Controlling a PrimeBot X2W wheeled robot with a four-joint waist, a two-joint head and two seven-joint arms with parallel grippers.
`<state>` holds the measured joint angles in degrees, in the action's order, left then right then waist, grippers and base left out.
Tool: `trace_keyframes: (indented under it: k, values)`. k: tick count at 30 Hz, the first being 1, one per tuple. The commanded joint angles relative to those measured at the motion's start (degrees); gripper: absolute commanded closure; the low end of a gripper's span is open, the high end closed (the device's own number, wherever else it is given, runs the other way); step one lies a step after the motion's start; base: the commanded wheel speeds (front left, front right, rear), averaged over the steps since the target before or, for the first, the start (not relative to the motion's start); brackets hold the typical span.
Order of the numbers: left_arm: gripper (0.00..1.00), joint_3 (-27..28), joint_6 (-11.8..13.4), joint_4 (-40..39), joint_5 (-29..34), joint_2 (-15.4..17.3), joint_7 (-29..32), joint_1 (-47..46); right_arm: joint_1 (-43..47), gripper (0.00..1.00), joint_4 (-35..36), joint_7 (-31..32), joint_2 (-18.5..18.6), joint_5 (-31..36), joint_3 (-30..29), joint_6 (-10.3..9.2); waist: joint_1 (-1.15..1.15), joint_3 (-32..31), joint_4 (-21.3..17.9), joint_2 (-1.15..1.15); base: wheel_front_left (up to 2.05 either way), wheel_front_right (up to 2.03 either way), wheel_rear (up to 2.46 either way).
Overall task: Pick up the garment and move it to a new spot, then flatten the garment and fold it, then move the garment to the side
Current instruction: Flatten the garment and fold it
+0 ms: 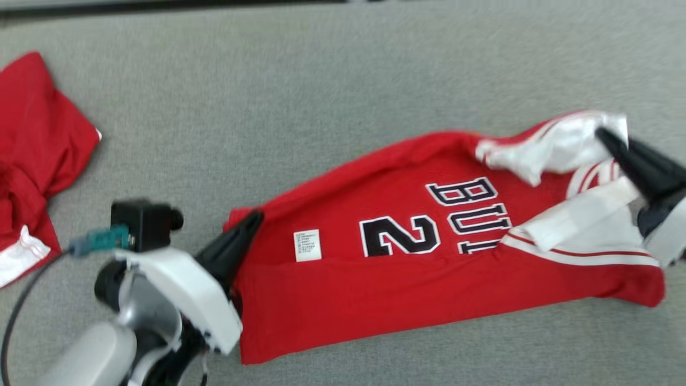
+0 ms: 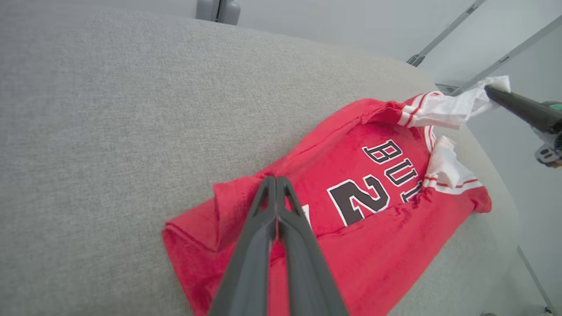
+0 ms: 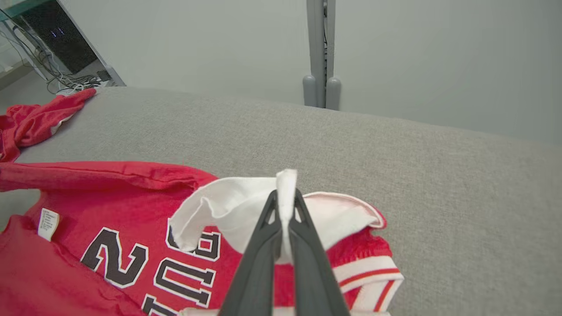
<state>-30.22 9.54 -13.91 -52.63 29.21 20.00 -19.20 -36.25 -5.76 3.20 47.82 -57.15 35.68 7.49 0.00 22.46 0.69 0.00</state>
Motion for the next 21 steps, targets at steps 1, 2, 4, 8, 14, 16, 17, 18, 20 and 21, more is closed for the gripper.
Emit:
trace_keyframes:
  k: [1, 2, 4, 8, 14, 16, 17, 18, 20, 21]
  values:
    - [1.0, 0.7, 0.9, -0.8, -0.7, 0.1, -1.3, 2.8, 2.8, 1.0, 0.1, -1.5, -0.2, -0.8, -0.2, 0.01, 0.0, -4.0, -2.5, 0.0, 0.0, 0.0, 0.0]
    - [1.0, 1.0, 1.5, -1.4, -1.1, 0.0, -2.3, 4.9, 4.9, 1.0, 0.0, -2.3, -0.3, -1.0, -0.4, 0.01, 0.0, -4.7, -2.7, 0.0, 0.0, 0.0, 0.0]
    - [1.0, 1.8, 2.8, -2.0, -2.3, -0.7, -4.2, 8.9, 8.8, 1.0, -0.9, -3.9, -0.7, -1.4, -1.1, 0.01, 0.0, -5.6, -3.0, 0.0, 0.0, 0.0, 0.0]
    - [1.0, 0.4, 4.3, 1.6, -0.8, -0.7, -5.8, 13.3, 14.1, 0.0, -4.8, -5.0, -3.2, 1.8, -0.5, 0.02, 0.0, -6.7, -3.6, 0.0, 0.0, 0.0, 0.0]
    - [0.0, -0.7, 7.0, 9.6, 3.3, -1.6, -10.6, 16.7, 17.8, 0.0, -10.7, -5.4, -7.8, 8.5, -2.1, 0.01, 0.0, -8.0, -4.3, 0.0, 0.0, 0.0, 0.0]
    - [0.0, 0.8, 8.3, 10.5, 4.5, -2.5, -15.0, 17.9, 19.0, 0.0, -10.0, -5.2, -7.6, 8.8, -4.3, 0.01, 0.0, -8.8, -4.7, 0.0, 0.0, 0.0, 0.0]
    - [0.0, 1.0, 8.3, 10.4, 4.9, -2.7, -16.9, 18.9, 19.6, 0.0, -9.5, -5.1, -7.2, 8.9, -5.9, 0.01, 0.0, -9.2, -4.8, 0.0, 0.0, 0.0, 0.0]
    - [0.0, 1.8, 8.3, 9.9, 4.9, -3.4, -19.4, 20.0, 20.2, 0.0, -8.8, -4.6, -6.8, 9.0, -7.5, 0.0, 0.0, -9.5, -5.0, 0.0, 0.0, 0.0, 0.0]
    - [0.0, 3.6, 9.5, 8.0, 7.1, -4.4, -26.7, 21.9, 20.2, 0.0, -6.3, -1.5, -6.3, 9.9, -12.1, 0.0, 0.0, -9.2, -5.5, 0.0, 0.0, 0.0, 0.0]
    - [0.0, 3.8, 9.6, 7.3, 7.8, -5.3, -29.0, 22.0, 19.7, 0.0, -5.9, 0.0, -6.1, 10.5, -13.6, 0.02, 0.0, -8.9, -5.3, 0.0, 0.0, 0.0, 0.0]
